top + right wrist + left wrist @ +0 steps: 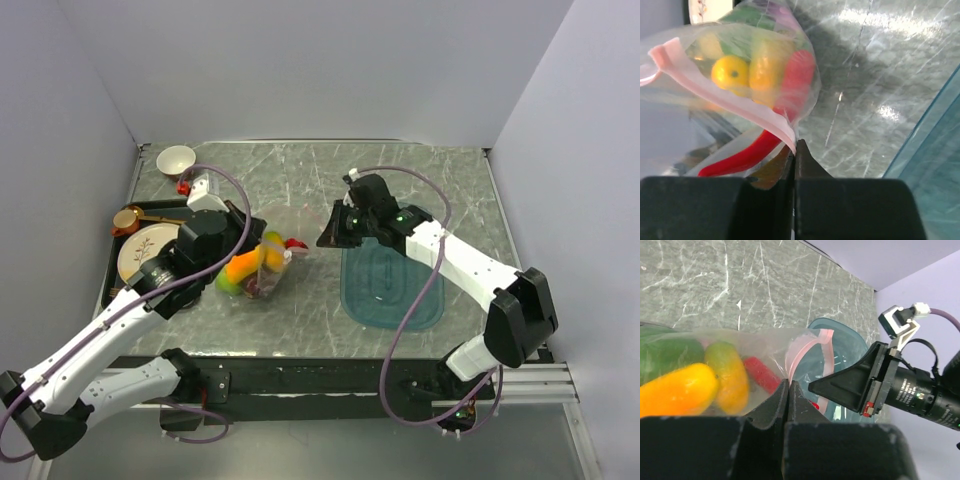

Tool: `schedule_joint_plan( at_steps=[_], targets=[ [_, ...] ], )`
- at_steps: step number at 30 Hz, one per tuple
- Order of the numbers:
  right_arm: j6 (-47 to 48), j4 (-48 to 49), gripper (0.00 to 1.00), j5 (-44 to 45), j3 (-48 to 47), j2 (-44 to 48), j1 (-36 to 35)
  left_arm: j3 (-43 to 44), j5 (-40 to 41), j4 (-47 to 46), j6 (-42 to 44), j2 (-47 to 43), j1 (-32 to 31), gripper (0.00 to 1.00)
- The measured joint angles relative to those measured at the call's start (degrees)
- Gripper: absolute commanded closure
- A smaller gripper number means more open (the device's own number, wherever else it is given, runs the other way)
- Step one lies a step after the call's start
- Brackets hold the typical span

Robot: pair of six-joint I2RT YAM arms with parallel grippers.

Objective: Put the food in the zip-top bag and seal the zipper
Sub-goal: Adjust the zipper food storage bag at the center of the board.

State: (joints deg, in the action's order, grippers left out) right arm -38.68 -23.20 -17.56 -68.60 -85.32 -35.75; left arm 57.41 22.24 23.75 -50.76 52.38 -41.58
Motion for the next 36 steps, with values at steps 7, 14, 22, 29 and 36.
schedule_joint_plan(
  at_steps=[7,14,22,29,36],
  targets=[
    [1.75,-0.24,1.0,-2.49,-6.88,-0.02,-0.39,3.08,4.33,4.74,0.04,-0.13,0.0,0.99],
    [5.11,1.05,1.0,-7.72,-20.44,-2.34,-3.65,7.52,12.02,10.08,-0.04,-6.16,0.15,0.99],
    [7.43,-3.02,1.0,-12.17,-29.2,-14.6,-5.7,12.92,14.27,12.83,1.4,-7.72,0.15,0.99],
    [7.72,-5.53,0.99,-9.2,-23.71,-16.17,-6.29,8.37,9.84,9.22,2.6,-2.32,0.22,0.99],
    [8.57,-8.07,0.96,-3.89,-15.37,-16.28,-4.42,1.38,-0.72,5.33,0.92,11.21,0.26,0.99]
  ],
)
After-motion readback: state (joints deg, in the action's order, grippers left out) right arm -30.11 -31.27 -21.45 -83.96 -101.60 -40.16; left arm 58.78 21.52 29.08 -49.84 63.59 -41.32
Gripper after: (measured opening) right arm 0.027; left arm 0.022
